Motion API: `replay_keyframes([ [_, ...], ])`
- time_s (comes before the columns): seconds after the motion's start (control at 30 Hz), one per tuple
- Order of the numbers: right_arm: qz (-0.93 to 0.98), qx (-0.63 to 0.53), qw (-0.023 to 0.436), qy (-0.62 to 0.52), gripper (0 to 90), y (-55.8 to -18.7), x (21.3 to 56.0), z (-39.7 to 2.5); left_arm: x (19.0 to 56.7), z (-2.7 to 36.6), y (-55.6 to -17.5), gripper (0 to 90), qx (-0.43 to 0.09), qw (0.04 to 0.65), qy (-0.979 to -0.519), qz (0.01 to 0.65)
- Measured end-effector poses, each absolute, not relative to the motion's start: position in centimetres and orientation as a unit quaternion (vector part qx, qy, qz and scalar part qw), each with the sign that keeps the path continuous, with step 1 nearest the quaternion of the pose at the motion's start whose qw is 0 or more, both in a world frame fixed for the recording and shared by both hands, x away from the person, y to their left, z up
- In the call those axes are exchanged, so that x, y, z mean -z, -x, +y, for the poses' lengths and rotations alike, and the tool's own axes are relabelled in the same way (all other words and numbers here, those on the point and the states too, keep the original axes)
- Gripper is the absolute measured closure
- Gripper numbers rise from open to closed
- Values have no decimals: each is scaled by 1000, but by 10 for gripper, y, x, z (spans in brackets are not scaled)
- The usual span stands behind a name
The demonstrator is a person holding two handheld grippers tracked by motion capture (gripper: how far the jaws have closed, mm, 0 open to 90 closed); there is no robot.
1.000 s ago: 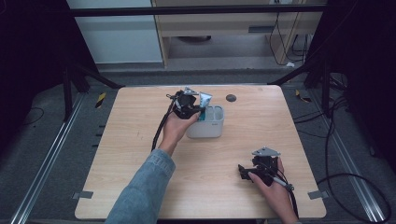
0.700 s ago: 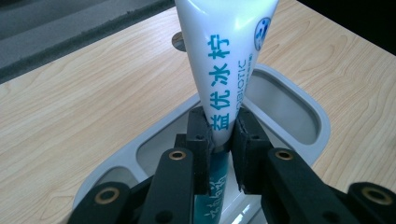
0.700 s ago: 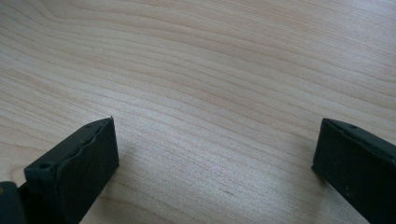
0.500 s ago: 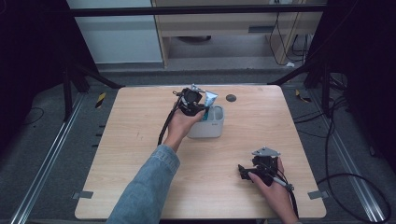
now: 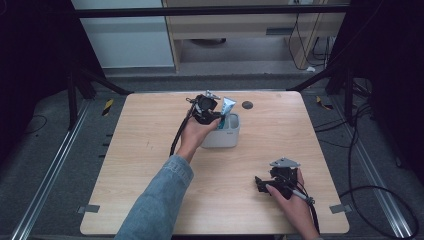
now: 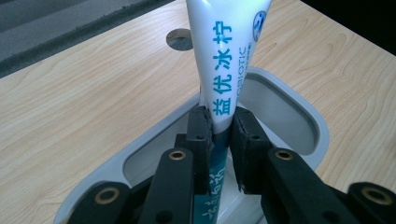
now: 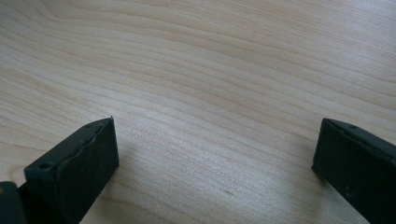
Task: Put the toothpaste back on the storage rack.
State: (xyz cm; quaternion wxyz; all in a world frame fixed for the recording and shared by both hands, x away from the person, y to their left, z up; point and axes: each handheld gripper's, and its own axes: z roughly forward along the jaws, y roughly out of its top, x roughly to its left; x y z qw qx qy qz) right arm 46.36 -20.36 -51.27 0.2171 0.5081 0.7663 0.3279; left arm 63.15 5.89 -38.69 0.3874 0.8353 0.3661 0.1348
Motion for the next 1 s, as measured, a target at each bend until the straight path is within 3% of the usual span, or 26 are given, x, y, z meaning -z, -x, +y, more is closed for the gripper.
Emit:
replay_keyframes([
  [1.0,766,-327,217,-508,3,-464,513,-204,386,62,-628,776,-142,389,-836,360],
])
